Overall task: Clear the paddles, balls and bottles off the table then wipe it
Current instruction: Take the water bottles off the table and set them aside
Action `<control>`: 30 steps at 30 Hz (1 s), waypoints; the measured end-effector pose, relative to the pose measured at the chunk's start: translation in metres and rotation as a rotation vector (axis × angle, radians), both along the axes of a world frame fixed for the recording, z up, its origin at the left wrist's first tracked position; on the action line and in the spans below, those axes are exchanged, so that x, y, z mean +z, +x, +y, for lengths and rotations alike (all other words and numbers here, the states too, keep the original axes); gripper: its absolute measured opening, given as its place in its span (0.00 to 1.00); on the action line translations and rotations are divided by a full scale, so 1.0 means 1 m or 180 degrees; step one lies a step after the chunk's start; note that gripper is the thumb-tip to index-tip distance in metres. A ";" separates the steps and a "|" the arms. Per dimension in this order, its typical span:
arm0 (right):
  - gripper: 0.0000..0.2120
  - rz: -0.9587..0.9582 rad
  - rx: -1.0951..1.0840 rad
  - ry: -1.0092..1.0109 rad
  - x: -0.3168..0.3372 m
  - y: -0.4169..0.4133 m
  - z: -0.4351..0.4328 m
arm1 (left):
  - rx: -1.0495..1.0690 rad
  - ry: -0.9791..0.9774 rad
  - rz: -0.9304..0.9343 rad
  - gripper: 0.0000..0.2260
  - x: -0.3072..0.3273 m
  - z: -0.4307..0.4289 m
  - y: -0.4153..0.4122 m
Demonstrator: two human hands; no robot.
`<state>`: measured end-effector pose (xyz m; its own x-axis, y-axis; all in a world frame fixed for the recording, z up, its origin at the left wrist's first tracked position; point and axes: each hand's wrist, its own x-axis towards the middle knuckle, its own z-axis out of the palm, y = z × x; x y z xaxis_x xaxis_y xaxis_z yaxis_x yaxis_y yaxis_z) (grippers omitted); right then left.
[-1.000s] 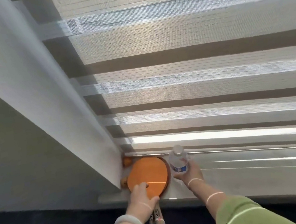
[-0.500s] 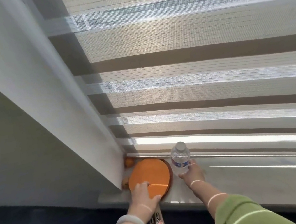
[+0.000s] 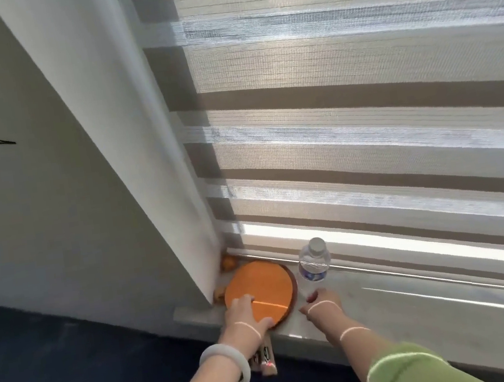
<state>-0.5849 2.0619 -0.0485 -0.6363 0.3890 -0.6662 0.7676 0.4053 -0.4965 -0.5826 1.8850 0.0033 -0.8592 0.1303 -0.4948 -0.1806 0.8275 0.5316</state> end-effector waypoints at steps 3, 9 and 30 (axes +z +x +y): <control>0.11 0.0119 0.0523 0.0050 0.017 -0.002 -0.018 | 0.0134 0.0074 0.0056 0.24 0.013 -0.020 0.010; 0.19 0.0531 0.1366 0.0031 0.059 -0.005 -0.085 | 0.0594 0.0004 0.0349 0.25 0.043 -0.096 0.034; 0.22 0.1331 0.5765 -0.0691 0.211 0.289 -0.613 | 0.4546 -0.1402 0.0721 0.24 0.180 -0.471 0.512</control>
<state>-0.2956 1.4488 0.1623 -0.2406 -0.9174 -0.3171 -0.6358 0.3958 -0.6626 -0.0701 1.4138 0.1830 -0.1935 -0.9744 -0.1143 -0.8977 0.1289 0.4212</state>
